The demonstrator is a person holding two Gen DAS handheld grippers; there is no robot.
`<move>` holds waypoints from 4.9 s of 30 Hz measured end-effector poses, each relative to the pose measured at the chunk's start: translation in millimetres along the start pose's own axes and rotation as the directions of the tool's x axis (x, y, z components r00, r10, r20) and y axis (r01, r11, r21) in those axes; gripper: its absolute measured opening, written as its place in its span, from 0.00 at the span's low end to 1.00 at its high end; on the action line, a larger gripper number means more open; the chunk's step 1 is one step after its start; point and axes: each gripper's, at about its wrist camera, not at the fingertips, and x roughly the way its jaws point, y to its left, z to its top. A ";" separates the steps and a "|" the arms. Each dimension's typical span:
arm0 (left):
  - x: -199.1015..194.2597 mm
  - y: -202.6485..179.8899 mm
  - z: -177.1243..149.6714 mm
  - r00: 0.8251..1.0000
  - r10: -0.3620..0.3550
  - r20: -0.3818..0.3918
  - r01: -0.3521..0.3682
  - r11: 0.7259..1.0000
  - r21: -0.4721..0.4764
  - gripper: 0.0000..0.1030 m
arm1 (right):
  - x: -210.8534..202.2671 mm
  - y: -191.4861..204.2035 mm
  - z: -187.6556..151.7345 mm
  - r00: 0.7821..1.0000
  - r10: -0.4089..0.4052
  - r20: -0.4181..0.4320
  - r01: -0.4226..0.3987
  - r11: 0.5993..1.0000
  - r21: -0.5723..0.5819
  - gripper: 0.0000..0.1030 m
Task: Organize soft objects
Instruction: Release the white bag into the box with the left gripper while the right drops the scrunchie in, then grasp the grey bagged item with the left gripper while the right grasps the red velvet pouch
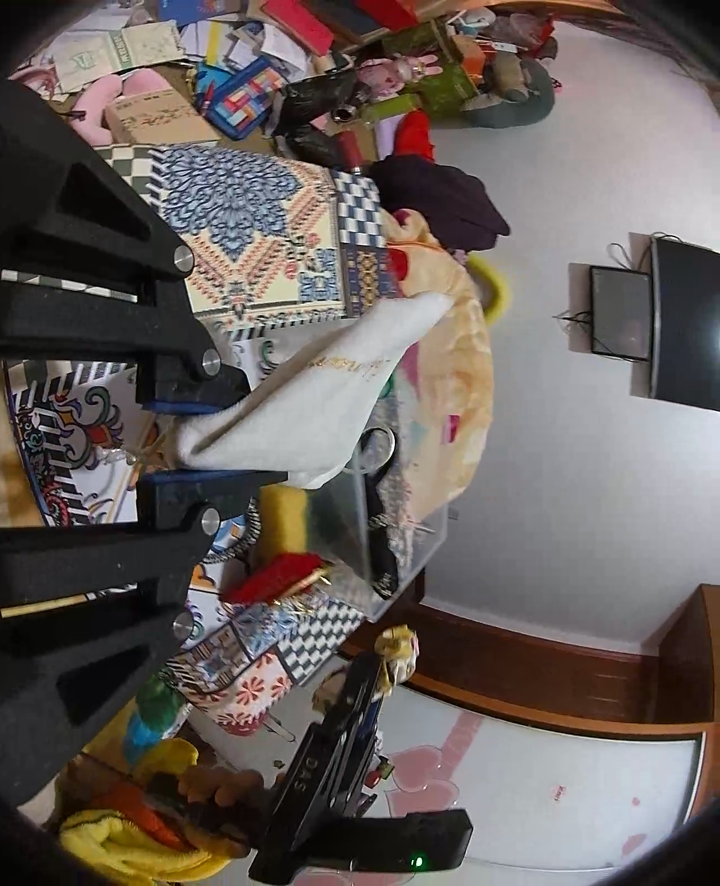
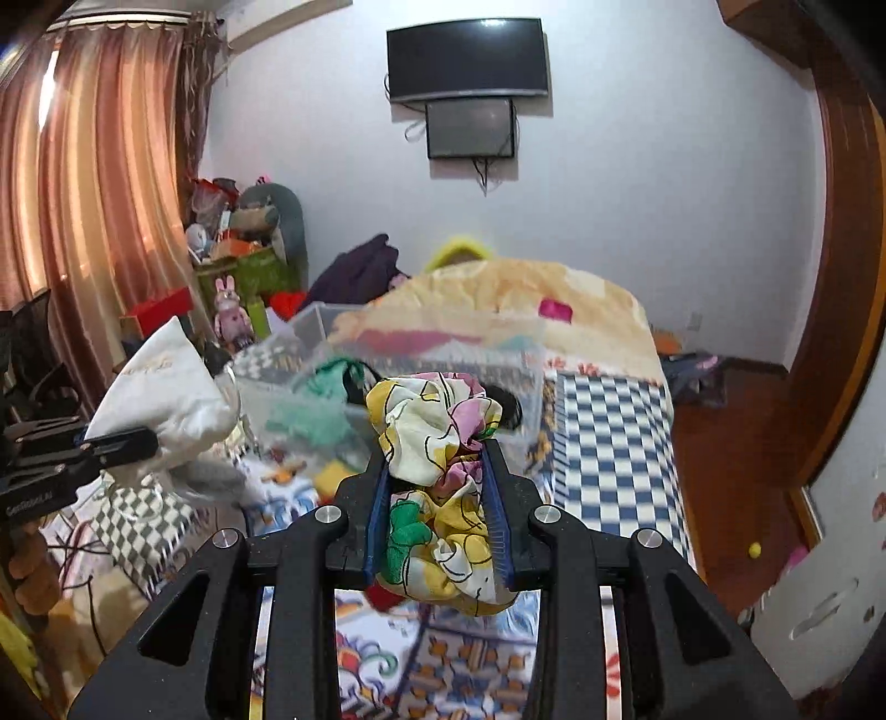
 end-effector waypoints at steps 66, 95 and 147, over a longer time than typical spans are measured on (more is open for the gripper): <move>64.1 10.3 75.7 0.999 0.022 0.028 -0.023 0.999 0.027 0.77 | 41.6 13.0 44.6 0.999 0.044 0.026 -0.042 0.997 -0.059 0.67; 91.6 25.7 -42.8 0.955 0.034 -0.295 -0.044 0.999 -0.025 0.83 | 53.4 -2.1 -44.4 0.984 0.048 -0.173 -0.045 0.999 0.023 0.72; 109.0 -60.1 19.1 0.989 -0.076 -0.130 0.086 0.994 0.074 0.33 | 42.4 2.3 -70.6 0.960 0.122 -0.252 -0.119 0.992 0.029 0.36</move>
